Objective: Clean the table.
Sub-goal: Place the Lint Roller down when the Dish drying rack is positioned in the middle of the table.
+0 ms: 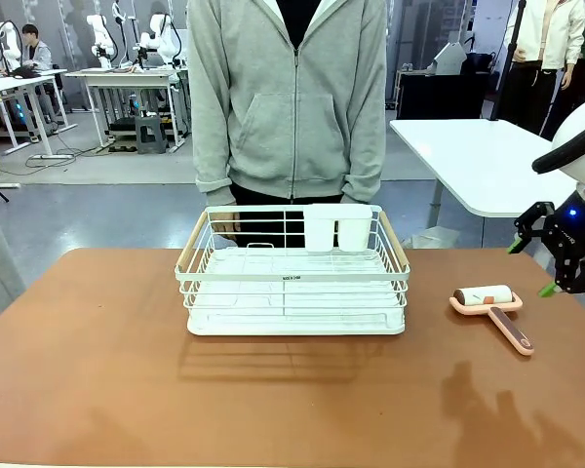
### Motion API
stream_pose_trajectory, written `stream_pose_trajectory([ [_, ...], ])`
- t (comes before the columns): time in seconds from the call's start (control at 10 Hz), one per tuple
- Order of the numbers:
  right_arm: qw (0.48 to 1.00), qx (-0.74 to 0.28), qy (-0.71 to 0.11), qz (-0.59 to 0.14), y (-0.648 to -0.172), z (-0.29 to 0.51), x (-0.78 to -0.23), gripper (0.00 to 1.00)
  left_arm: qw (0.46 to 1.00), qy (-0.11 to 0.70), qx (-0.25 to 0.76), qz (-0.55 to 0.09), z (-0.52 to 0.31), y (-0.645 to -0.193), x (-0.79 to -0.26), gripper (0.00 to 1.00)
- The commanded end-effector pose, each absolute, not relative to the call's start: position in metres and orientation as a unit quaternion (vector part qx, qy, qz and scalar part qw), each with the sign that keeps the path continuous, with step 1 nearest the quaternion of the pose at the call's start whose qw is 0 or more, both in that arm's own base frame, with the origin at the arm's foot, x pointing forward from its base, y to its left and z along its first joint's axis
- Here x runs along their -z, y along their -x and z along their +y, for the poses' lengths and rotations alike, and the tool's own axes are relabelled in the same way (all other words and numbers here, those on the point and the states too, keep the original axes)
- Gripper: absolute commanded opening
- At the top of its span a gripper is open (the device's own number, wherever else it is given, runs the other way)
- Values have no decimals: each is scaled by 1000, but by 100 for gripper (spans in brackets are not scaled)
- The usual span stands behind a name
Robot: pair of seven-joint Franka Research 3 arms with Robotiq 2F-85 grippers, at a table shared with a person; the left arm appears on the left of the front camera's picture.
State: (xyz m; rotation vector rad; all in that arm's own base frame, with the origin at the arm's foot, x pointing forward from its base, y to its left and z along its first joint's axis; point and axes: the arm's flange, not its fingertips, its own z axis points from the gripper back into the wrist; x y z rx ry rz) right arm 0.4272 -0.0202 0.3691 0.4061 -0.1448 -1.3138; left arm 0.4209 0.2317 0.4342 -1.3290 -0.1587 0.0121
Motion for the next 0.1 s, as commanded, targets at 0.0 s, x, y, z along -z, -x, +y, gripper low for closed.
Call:
stream_pose_trajectory([
  [0.0,770,605,-189,-68,-427,-19,-371,100,787,612,-4,-74,233,-419,-435,100],
])
